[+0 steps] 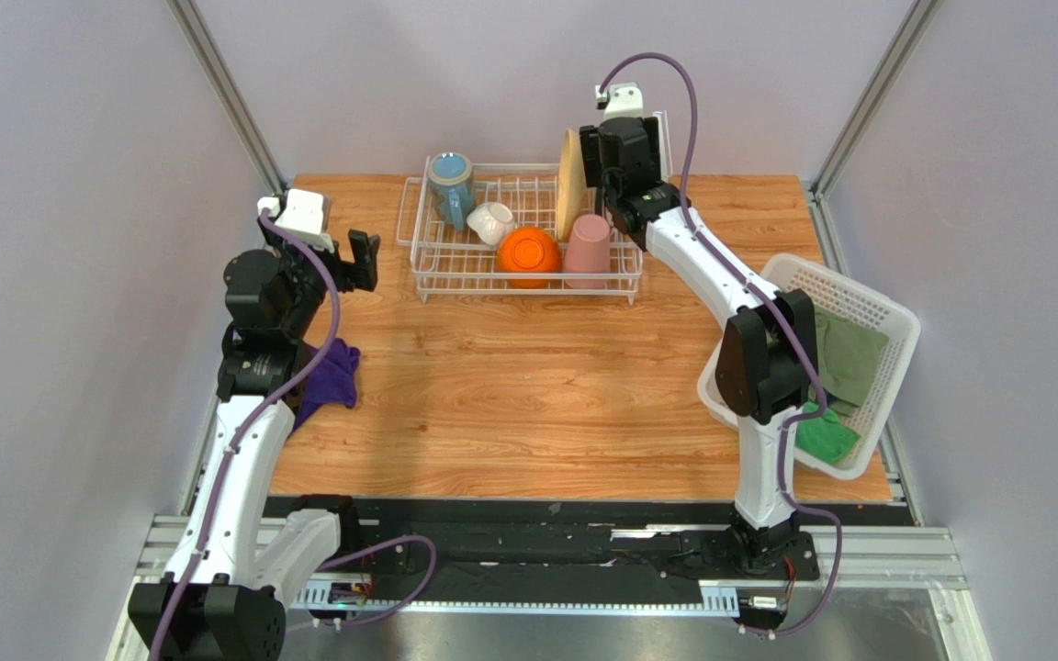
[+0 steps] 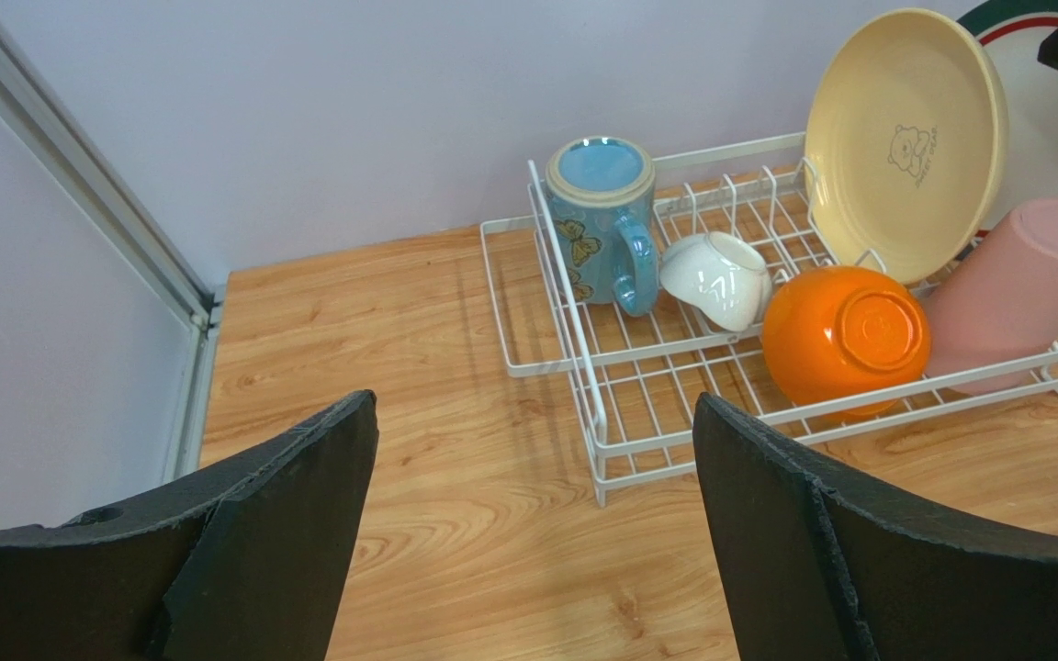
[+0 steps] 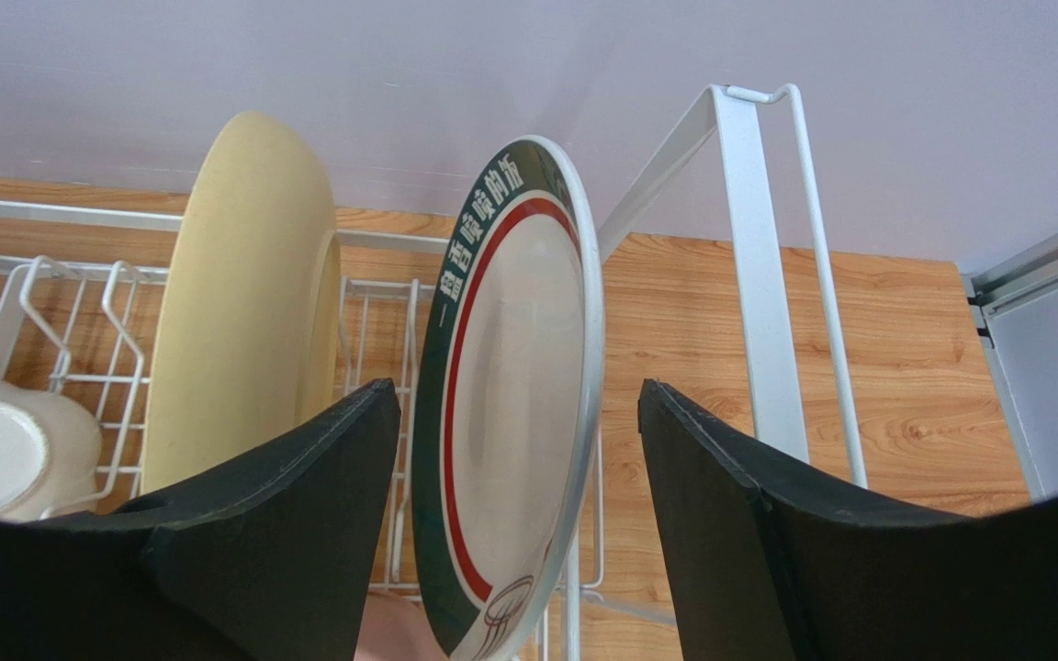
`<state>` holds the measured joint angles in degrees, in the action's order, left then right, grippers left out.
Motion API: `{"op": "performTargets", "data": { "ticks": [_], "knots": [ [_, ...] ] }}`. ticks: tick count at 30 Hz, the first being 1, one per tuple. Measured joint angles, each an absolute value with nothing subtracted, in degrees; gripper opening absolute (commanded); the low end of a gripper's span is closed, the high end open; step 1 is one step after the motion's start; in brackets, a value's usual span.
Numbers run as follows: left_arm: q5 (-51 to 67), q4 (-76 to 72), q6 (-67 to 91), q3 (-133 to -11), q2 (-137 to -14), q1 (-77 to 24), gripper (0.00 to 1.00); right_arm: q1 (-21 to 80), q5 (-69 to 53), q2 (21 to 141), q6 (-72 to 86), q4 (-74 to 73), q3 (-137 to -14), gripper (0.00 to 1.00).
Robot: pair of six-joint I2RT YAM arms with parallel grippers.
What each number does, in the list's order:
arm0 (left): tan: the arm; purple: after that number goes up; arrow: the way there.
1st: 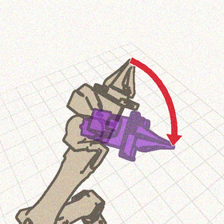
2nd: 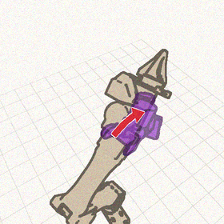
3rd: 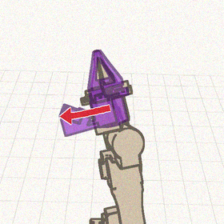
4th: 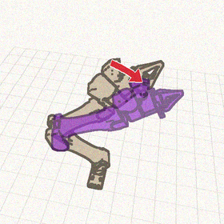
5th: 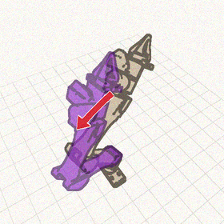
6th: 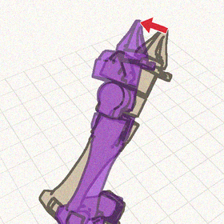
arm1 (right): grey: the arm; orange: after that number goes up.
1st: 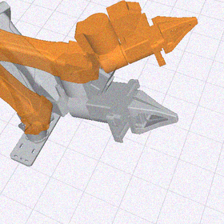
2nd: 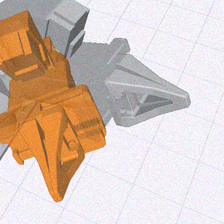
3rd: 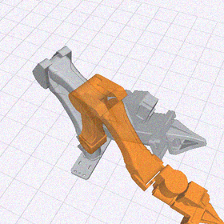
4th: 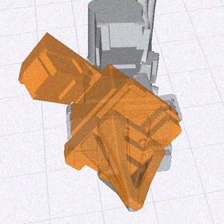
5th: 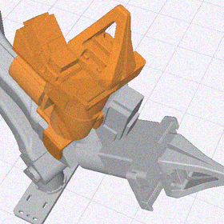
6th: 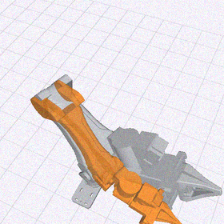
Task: Unload the mixed dishes from the dish rack
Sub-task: Pick up the plate from the dish rack.
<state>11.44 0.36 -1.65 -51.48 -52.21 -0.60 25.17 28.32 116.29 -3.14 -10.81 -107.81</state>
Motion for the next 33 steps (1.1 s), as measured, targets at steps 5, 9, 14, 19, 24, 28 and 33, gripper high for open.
{"op": "performTargets", "data": {
  "ticks": [5,9,14,19,24,28,33],
  "knots": [
    [11.5,0.1,-1.7,-51.3,-52.4,-0.6,0.92,25.2,30.7,119.3,-3.9,-10.4,-110.0,0.68],
    [11.5,-0.1,-1.7,-51.2,-52.4,-0.6,0.92,25.2,31.8,120.8,-4.3,-10.4,-110.3,0.66],
    [11.6,-0.3,-1.6,-51.2,-52.5,-0.6,0.92,25.2,32.9,122.0,-4.4,-10.5,-110.4,0.64],
    [11.7,-0.3,-1.6,-51.2,-52.5,-0.6,0.92,25.2,33.7,122.4,-4.5,-10.4,-110.8,0.6],
    [11.9,-0.3,-1.6,-50.9,-52.5,-0.6,0.92,25.2,34.4,122.9,-4.7,-10.4,-111.0,0.58],
    [12.1,-0.3,-1.6,-50.9,-52.5,-0.6,0.92,25.2,34.7,123.8,-4.8,-10.5,-111.2,0.54],
    [12.2,-0.3,-1.6,-50.9,-52.4,-0.6,0.92,25.1,35.6,124.5,-4.8,-10.4,-111.2,0.45]
  ]
}}
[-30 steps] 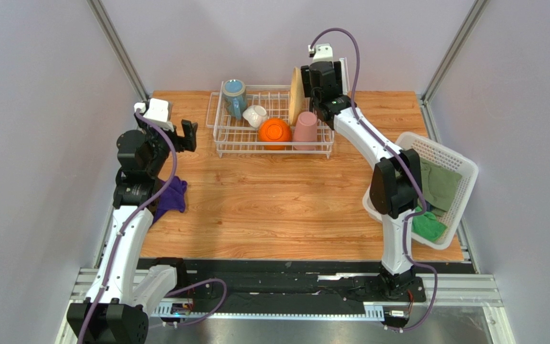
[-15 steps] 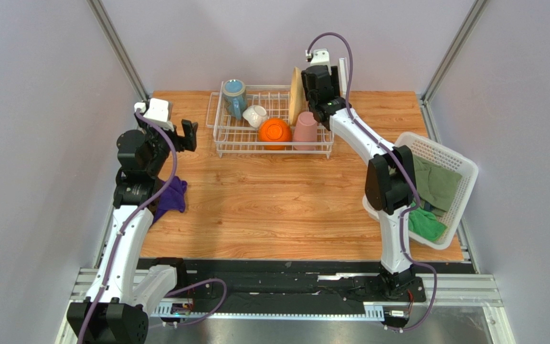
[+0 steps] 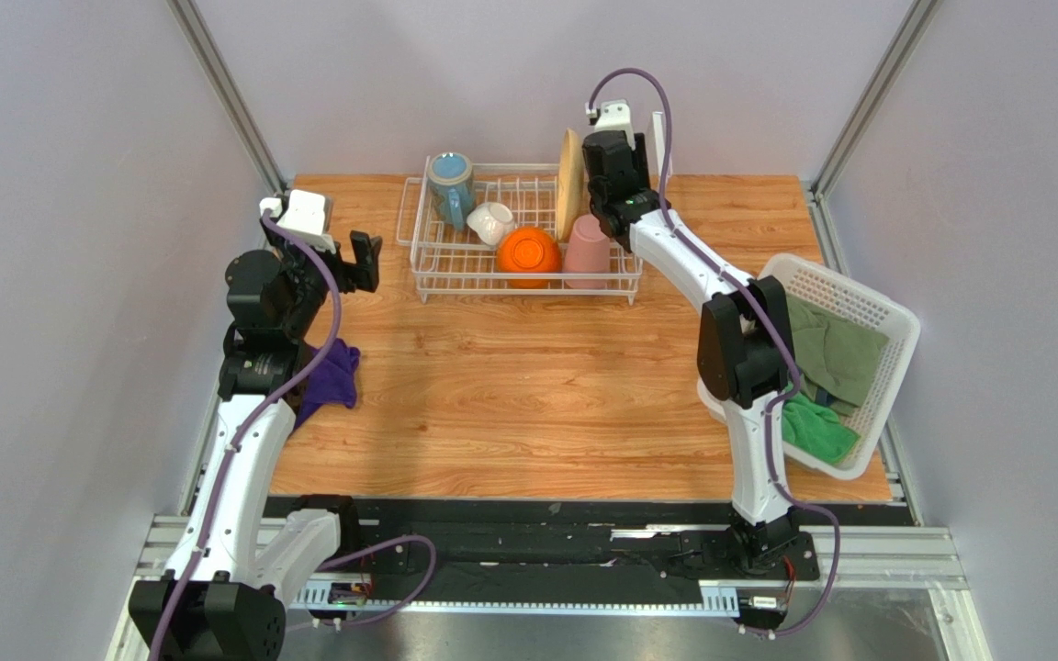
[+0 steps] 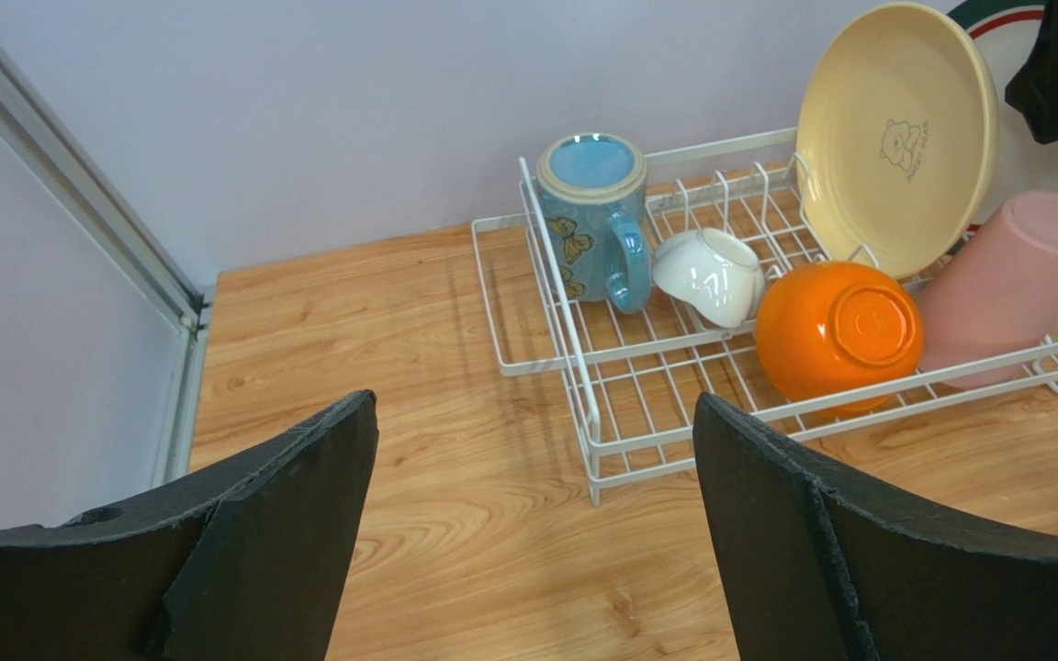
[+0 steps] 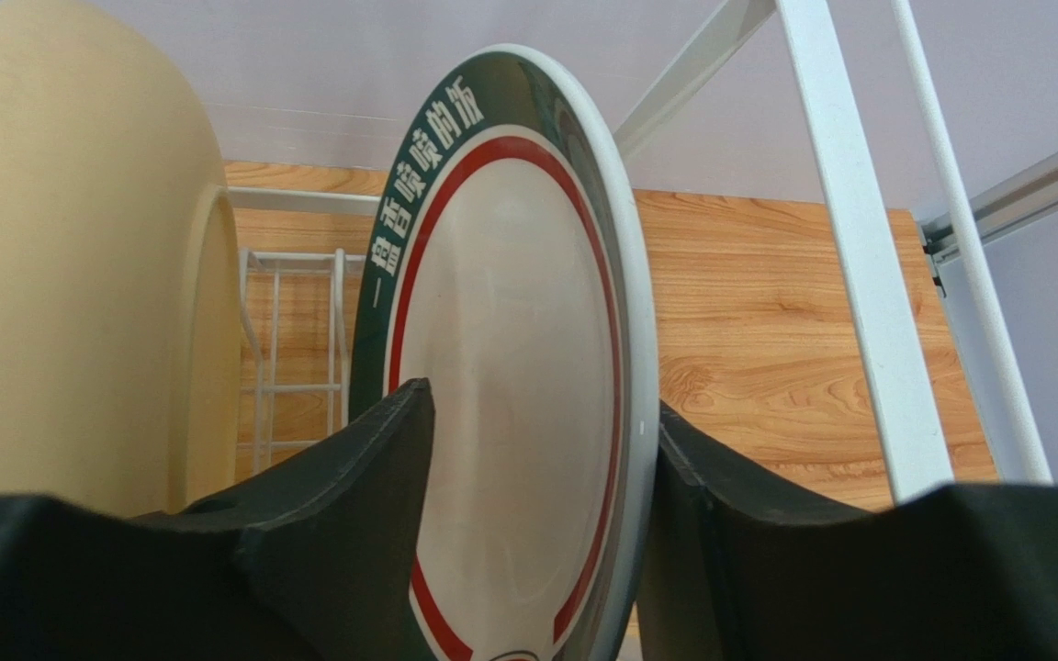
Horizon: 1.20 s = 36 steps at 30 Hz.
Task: Unload the mixed dishes from the dish rack
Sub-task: Pick up the plate from the dish rack.
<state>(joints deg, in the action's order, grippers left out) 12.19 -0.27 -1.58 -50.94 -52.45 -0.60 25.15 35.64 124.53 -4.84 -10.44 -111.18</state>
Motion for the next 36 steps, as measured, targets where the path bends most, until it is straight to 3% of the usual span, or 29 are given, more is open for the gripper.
{"op": "performTargets", "data": {
  "ticks": [10,15,36],
  "knots": [
    [12.4,-0.3,-1.6,-50.9,-52.1,-0.6,0.92,24.8,36.0,124.5,-4.8,-10.4,-111.5,0.21],
    [12.6,-0.3,-1.6,-50.9,-52.1,-0.6,0.92,24.7,35.4,124.5,-4.2,-10.0,-112.1,0.0],
    [13.2,-0.3,-1.6,-50.8,-51.7,-0.6,0.93,24.8,35.2,124.5,-7.5,-13.9,-116.7,0.0]
  ]
}}
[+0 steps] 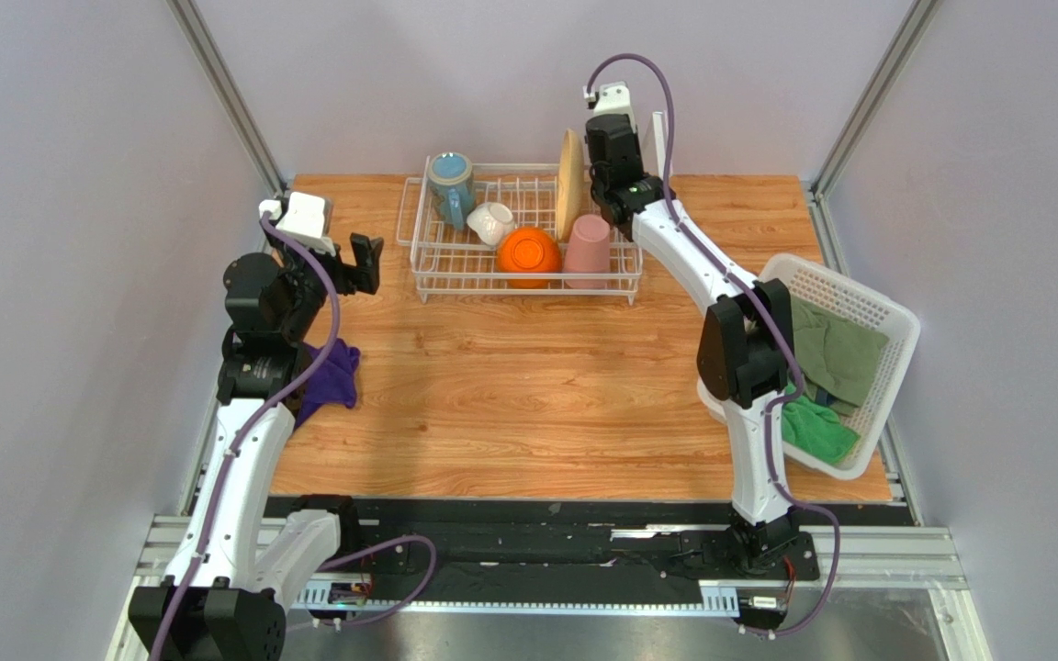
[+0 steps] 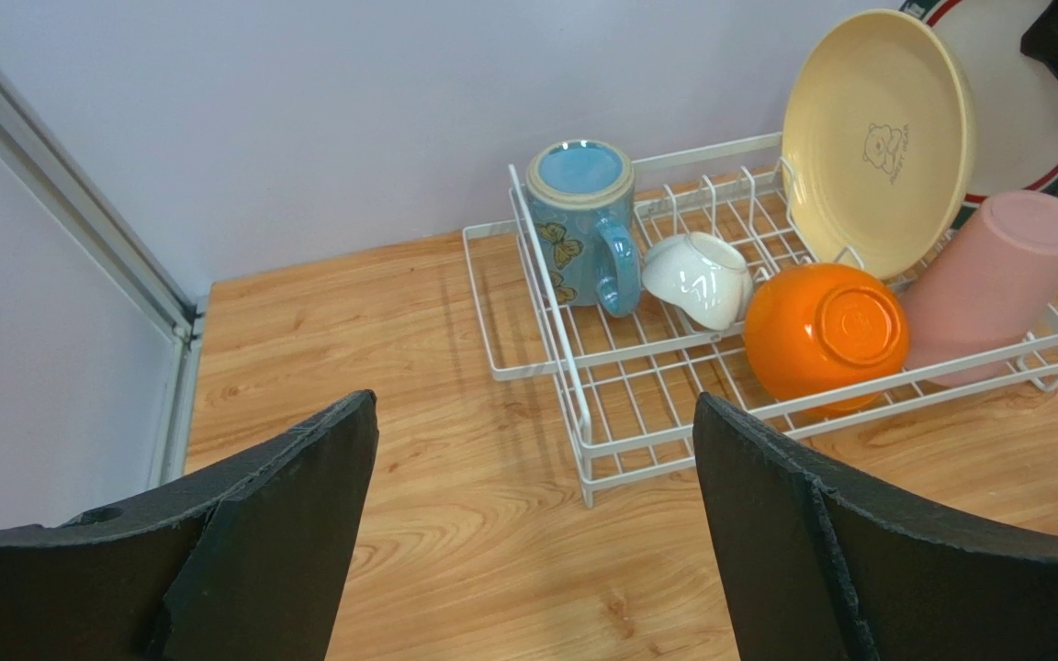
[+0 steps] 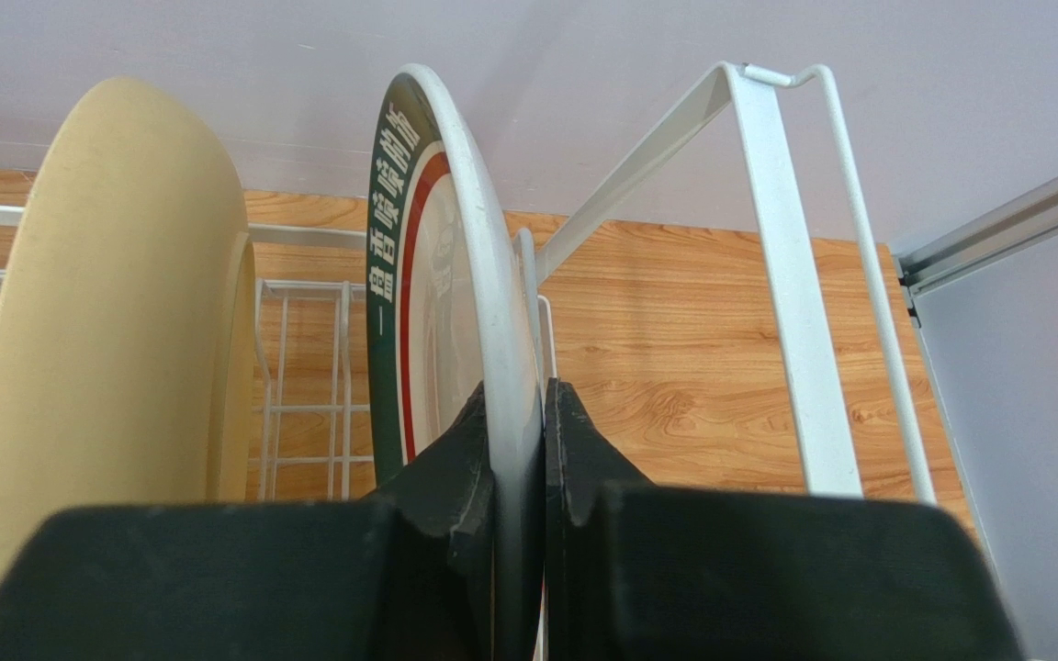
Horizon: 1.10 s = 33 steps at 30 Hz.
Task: Unload the mixed dishes from the dish rack
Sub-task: Pick up the plate from the dish rack.
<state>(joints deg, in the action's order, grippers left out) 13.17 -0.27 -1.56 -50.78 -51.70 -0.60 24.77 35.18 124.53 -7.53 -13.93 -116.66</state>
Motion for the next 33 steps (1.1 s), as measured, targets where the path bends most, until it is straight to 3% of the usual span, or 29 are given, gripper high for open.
{"op": "performTargets", "data": {
  "ticks": [21,33],
  "knots": [
    [14.6,-0.3,-1.5,-50.3,-51.0,-0.6,0.93,24.5,35.8,121.2,-8.8,-20.7,-122.8,0.0],
    [15.2,2.0,-1.8,-50.3,-51.0,-0.6,0.91,24.5,32.9,108.8,-8.0,-24.1,-123.4,0.0]
  ]
}}
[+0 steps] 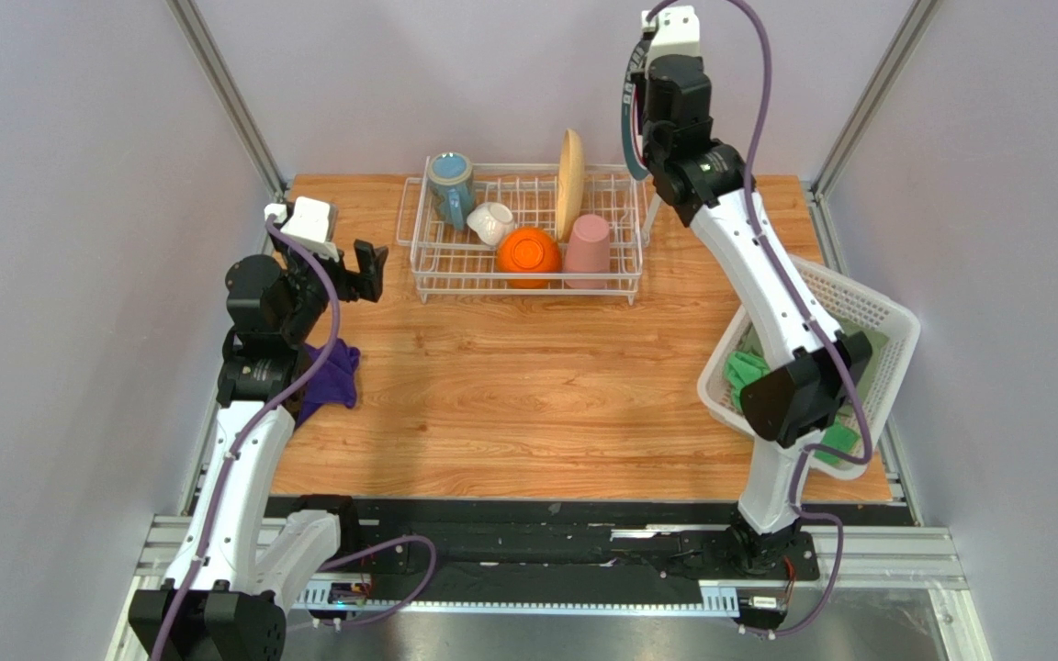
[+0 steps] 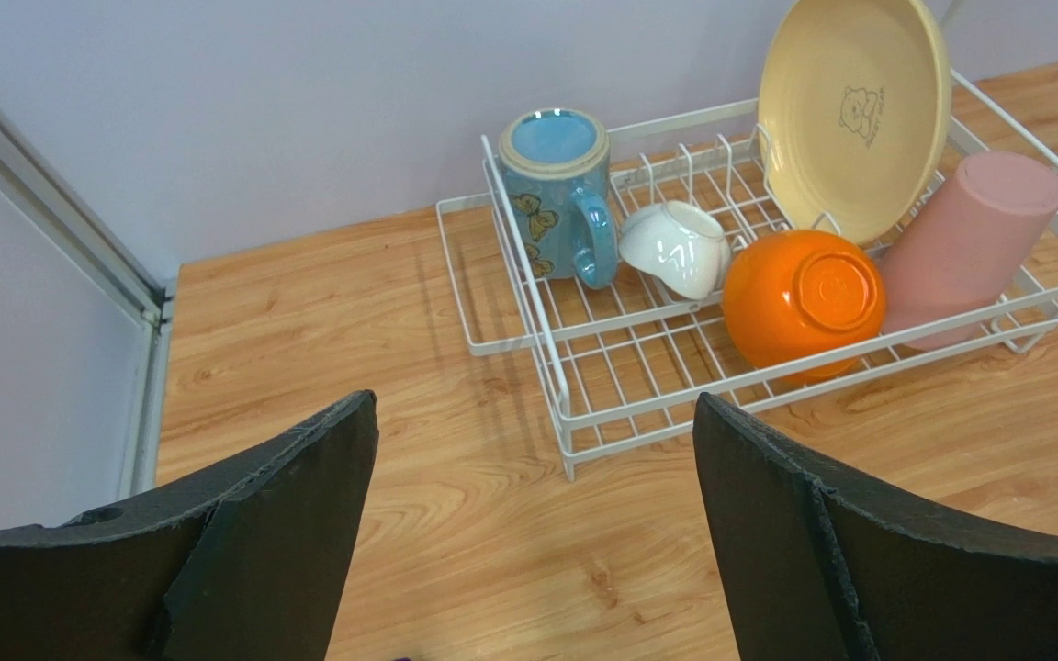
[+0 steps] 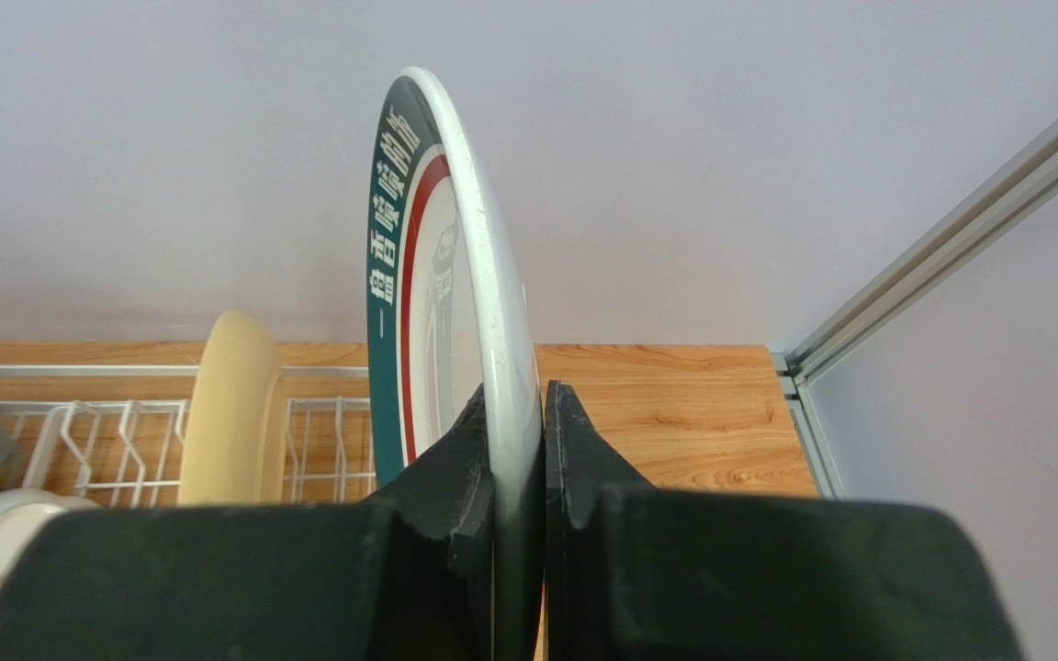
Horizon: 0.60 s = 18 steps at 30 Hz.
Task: Unload the mixed dishes from the dish rack
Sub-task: Pick up the plate from the dish rack.
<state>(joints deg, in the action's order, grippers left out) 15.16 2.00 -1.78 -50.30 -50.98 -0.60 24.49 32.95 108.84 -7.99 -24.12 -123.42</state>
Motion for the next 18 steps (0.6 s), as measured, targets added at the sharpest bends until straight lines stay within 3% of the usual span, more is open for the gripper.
{"op": "performTargets", "data": {
  "ticks": [18],
  "knots": [
    [17.6,4.6,-1.8,-51.4,-50.8,-0.6,0.94,24.1,15.8,82.4,-2.8,-35.2,-104.3,0.0]
  ]
}}
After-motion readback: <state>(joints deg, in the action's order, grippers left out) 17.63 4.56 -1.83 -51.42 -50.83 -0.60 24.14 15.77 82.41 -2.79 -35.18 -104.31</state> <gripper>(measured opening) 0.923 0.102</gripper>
